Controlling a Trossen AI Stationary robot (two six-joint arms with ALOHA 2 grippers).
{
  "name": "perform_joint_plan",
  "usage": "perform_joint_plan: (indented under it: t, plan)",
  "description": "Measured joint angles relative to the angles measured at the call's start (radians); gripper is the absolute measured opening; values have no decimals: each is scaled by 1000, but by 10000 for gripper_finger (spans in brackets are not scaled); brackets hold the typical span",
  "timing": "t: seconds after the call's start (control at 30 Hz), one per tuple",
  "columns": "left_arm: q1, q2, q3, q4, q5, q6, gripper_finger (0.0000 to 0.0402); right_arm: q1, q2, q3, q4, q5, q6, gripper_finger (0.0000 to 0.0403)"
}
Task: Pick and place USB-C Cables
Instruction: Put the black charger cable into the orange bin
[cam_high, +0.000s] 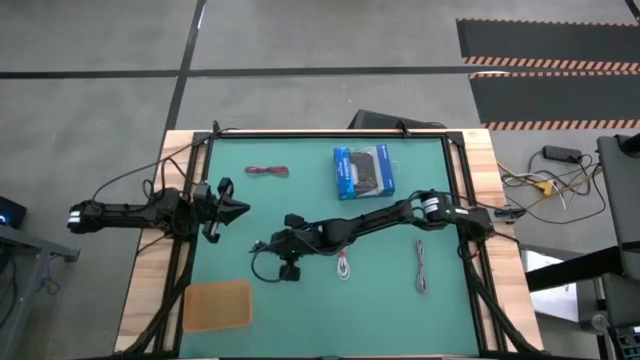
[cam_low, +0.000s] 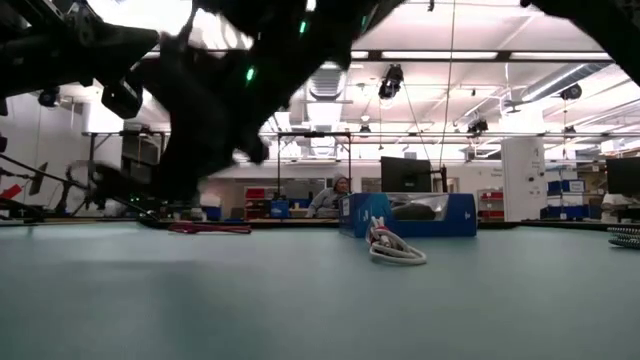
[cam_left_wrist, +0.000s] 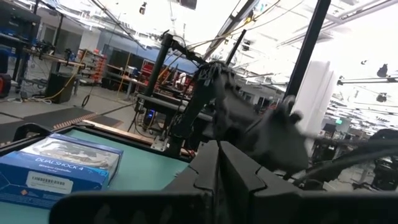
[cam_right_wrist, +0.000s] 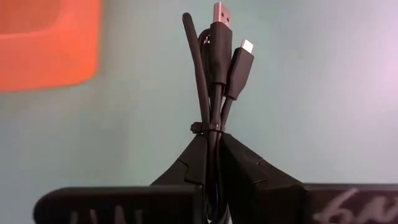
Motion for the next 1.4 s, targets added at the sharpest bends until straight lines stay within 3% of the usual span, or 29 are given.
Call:
perform_joint_plan:
  t: [0.27, 0.5, 0.63, 0.8, 1.07, 1.23, 1.4]
  plan:
    - [0, 1, 0, -10, 0, 0, 0, 55, -133, -47, -169, 14, -104, 20]
    - [0, 20, 0, -2, -2, 0, 0, 83, -316, -250, -148, 99, -128, 20]
    - [0, 42, 0, 44, -32, -2, 0, 82, -452, -440, 89, 102, -147, 20]
    - [0, 120, 0, 221, -66, -1, 0, 75, -580, -684, 496, 101, -172, 20]
    - [-1, 360, 0, 554, -67, -1, 0, 63, -618, -964, 1144, 99, -150, 20]
    - [-11, 587, 5, 815, -66, -2, 0, 55, -620, -1025, 1320, 95, -126, 20]
    - [-31, 806, 87, 897, -65, -1, 0, 38, -621, -1028, 1334, 95, -93, 20]
